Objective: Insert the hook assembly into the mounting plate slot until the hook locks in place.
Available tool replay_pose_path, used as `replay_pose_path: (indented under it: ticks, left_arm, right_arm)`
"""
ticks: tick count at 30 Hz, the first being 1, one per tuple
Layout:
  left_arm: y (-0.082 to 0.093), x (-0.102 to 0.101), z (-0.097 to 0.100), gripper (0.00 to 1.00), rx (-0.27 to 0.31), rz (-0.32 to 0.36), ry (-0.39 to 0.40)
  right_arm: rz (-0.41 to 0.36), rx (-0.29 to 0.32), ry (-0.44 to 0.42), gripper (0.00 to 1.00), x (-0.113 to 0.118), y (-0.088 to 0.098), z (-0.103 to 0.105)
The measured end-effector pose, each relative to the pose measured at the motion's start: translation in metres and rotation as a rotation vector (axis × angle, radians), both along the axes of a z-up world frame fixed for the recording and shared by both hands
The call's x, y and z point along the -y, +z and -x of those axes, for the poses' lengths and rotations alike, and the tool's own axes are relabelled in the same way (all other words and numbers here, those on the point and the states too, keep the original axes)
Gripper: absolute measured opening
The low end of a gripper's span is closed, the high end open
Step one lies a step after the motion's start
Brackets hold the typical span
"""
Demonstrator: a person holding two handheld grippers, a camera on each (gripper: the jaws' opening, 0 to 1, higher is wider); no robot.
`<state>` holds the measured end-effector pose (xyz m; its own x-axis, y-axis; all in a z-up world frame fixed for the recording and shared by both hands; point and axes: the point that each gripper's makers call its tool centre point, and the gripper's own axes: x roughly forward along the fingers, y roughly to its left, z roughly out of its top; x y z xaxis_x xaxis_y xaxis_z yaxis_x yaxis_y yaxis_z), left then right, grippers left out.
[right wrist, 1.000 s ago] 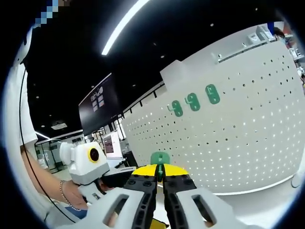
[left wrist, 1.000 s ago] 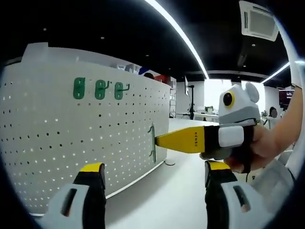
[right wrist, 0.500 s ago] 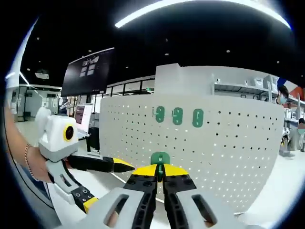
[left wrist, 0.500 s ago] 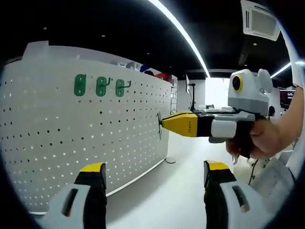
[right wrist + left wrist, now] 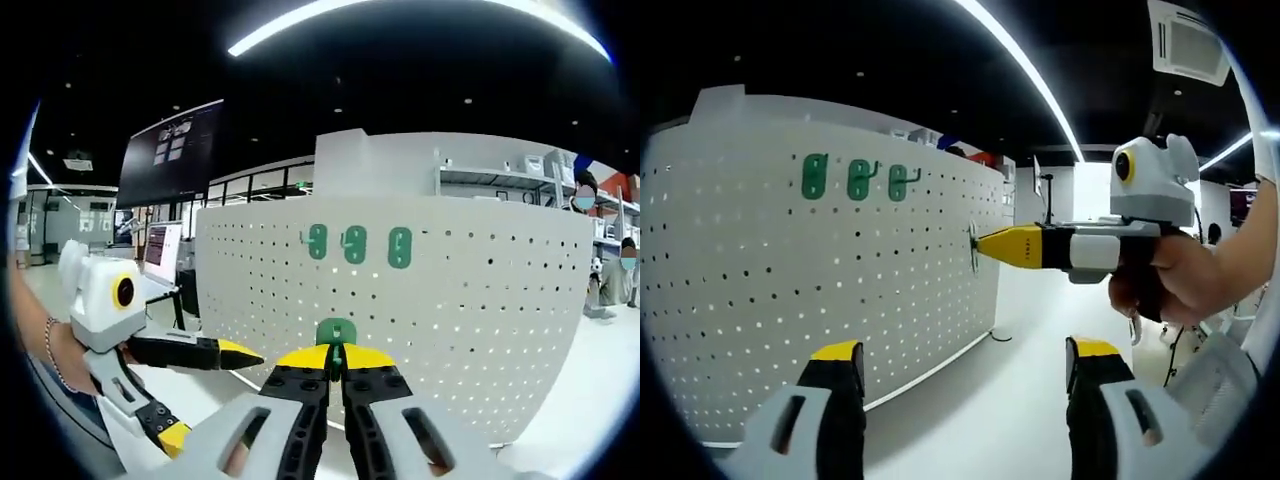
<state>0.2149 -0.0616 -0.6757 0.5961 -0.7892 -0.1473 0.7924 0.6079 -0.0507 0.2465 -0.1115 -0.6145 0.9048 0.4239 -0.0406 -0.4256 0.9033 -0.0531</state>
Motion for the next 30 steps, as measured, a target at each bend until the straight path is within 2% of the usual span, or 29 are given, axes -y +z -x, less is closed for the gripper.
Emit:
replay_pose_path:
  ticks: [30]
  left_arm:
    - [-0.008, -0.023, 0.005, 0.83, -0.019, -0.011, 0.038]
  right_arm:
    - [-0.023, 0.049, -0.142, 0.01, 0.058, 0.037, -0.053]
